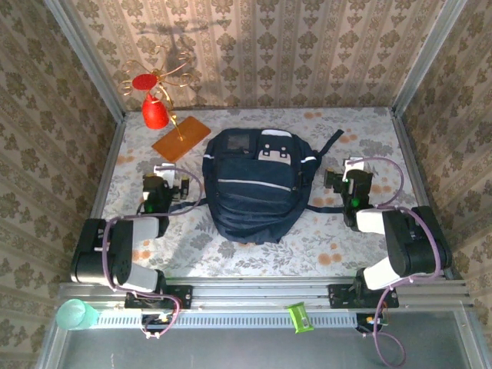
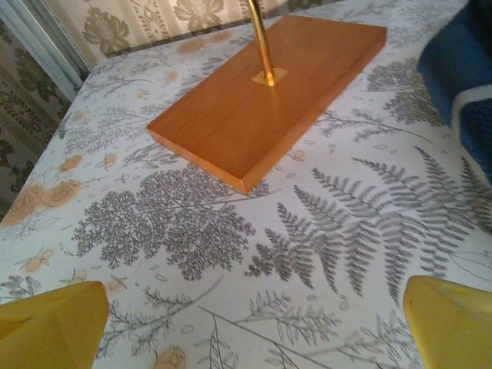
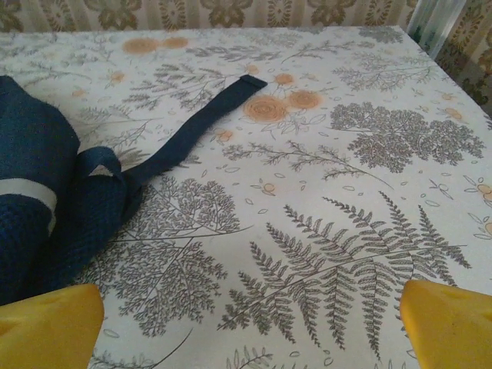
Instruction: Pack the student bag
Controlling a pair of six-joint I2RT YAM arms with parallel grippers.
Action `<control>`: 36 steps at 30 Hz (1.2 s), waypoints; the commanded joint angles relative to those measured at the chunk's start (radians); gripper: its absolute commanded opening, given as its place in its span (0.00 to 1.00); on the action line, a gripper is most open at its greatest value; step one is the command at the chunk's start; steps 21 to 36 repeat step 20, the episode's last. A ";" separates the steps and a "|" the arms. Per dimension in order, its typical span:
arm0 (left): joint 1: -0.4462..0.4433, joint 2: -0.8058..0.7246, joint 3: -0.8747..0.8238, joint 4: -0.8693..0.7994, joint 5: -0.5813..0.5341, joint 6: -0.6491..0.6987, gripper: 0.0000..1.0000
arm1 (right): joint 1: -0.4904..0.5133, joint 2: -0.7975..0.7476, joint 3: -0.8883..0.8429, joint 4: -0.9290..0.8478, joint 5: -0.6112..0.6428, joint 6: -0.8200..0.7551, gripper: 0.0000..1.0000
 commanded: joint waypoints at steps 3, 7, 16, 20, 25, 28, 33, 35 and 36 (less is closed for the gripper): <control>0.074 0.072 0.005 0.117 0.065 -0.060 1.00 | -0.015 0.013 -0.016 0.099 -0.056 0.006 1.00; 0.091 0.086 0.029 0.101 0.057 -0.076 1.00 | -0.015 0.012 -0.010 0.088 -0.061 0.006 1.00; 0.083 0.088 0.027 0.106 0.051 -0.069 1.00 | -0.008 0.016 -0.004 0.081 -0.059 -0.003 1.00; 0.083 0.088 0.029 0.105 0.052 -0.068 1.00 | -0.008 0.013 -0.007 0.085 -0.059 -0.003 1.00; 0.083 0.088 0.029 0.105 0.052 -0.068 1.00 | -0.008 0.013 -0.007 0.085 -0.059 -0.003 1.00; 0.083 0.088 0.029 0.105 0.052 -0.068 1.00 | -0.008 0.013 -0.007 0.085 -0.059 -0.003 1.00; 0.083 0.088 0.029 0.105 0.052 -0.068 1.00 | -0.008 0.013 -0.007 0.085 -0.059 -0.003 1.00; 0.083 0.088 0.029 0.105 0.052 -0.068 1.00 | -0.008 0.013 -0.007 0.085 -0.059 -0.003 1.00; 0.083 0.088 0.029 0.105 0.052 -0.068 1.00 | -0.008 0.013 -0.007 0.085 -0.059 -0.003 1.00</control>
